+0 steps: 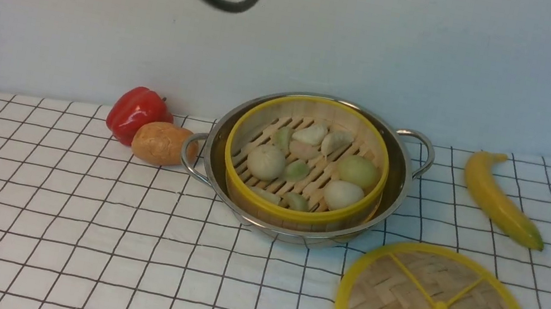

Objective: Place the steamer in the pot on the white tablecloth, and put the lid on the steamer.
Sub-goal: 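Move the gripper down to the bamboo steamer lid and grasp its center knob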

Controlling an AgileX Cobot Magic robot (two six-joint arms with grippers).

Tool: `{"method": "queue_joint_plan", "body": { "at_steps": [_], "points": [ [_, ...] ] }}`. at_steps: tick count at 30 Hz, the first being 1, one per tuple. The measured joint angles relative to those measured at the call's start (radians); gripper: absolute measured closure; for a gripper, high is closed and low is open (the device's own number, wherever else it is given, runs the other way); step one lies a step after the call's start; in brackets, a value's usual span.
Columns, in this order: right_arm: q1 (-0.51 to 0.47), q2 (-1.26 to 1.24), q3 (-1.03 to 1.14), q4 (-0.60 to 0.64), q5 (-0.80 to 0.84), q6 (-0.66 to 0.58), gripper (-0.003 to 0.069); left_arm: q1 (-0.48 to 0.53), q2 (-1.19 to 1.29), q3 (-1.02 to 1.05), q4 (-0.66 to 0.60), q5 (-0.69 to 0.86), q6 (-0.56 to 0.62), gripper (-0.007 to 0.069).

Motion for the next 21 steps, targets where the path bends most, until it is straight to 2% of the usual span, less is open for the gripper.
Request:
{"method": "queue_joint_plan", "body": {
  "at_steps": [4,5,6,10,11,12,14,15,18,20,21],
  "points": [
    [0.0,0.054,0.0,0.107,-0.005,-0.042,0.0419,0.0,-0.262,0.26,0.064,0.0,0.025,0.0582],
    [0.0,0.059,0.0,0.121,-0.005,-0.051,0.0419,0.0,-0.262,0.271,0.067,0.0,0.025,0.0582],
    [0.0,0.099,0.0,0.18,-0.006,-0.095,0.0419,0.0,-0.379,0.365,0.1,0.0,0.027,0.0582],
    [0.0,0.186,0.0,0.3,-0.004,-0.2,0.0419,0.0,-0.543,0.506,0.122,0.0,0.027,0.0582],
    [0.0,0.241,0.0,0.37,0.009,-0.264,0.0419,0.0,-0.643,0.595,0.124,-0.008,0.027,0.0582],
    [0.0,0.255,0.0,0.377,0.014,-0.271,0.0419,0.0,-0.668,0.605,0.124,-0.011,0.027,0.0582],
    [0.002,0.35,0.0,0.458,0.058,-0.357,0.0419,0.0,-0.833,0.73,0.124,-0.079,0.027,0.0584],
    [0.003,0.35,0.0,0.461,0.058,-0.363,0.0419,0.0,-0.833,0.739,0.124,-0.085,0.027,0.0584],
    [0.067,0.468,-0.012,0.482,0.113,-0.427,0.0419,0.0,-1.049,0.907,0.124,-0.183,0.019,0.0585],
    [0.158,0.546,-0.045,0.44,0.157,-0.419,0.0419,0.0,-1.142,0.992,0.122,-0.218,0.004,0.0585],
    [0.167,0.552,-0.054,0.425,0.162,-0.413,0.0419,0.0,-1.15,1.008,0.122,-0.222,0.0,0.0585]
  ]
}}
